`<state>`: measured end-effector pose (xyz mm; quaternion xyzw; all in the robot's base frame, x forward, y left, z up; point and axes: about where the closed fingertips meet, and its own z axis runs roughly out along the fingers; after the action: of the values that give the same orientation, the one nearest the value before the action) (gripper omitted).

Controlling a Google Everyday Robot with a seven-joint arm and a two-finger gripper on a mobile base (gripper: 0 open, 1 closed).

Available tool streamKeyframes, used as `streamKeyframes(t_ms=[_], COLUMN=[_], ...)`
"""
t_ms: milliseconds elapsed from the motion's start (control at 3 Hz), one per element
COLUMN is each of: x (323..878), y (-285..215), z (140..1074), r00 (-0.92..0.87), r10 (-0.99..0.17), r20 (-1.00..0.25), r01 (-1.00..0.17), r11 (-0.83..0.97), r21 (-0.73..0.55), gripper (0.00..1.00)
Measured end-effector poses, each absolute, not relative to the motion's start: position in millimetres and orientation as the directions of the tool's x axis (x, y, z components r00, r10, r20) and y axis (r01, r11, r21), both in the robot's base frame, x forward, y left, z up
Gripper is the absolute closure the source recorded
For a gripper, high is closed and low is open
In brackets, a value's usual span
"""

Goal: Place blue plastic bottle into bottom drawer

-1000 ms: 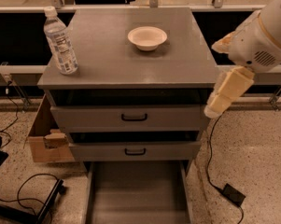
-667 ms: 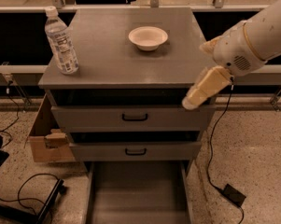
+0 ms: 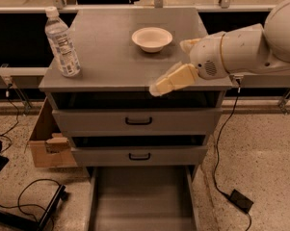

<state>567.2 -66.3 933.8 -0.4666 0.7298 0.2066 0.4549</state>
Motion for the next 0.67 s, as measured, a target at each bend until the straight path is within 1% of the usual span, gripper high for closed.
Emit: streamKeyframes(t_ms=[333,667], x=[575.5,574.8], y=[-60.5,-60.6], z=[943.2,942.7], r00=[-0.135,-0.136], r10=[-0.466,-0.468], r20=[-0.874,-0.873], r01=[-0.854,-0.856], r11=[0.502,0.5], r21=[-0.135,-0.135], gripper=[0.0,0.0])
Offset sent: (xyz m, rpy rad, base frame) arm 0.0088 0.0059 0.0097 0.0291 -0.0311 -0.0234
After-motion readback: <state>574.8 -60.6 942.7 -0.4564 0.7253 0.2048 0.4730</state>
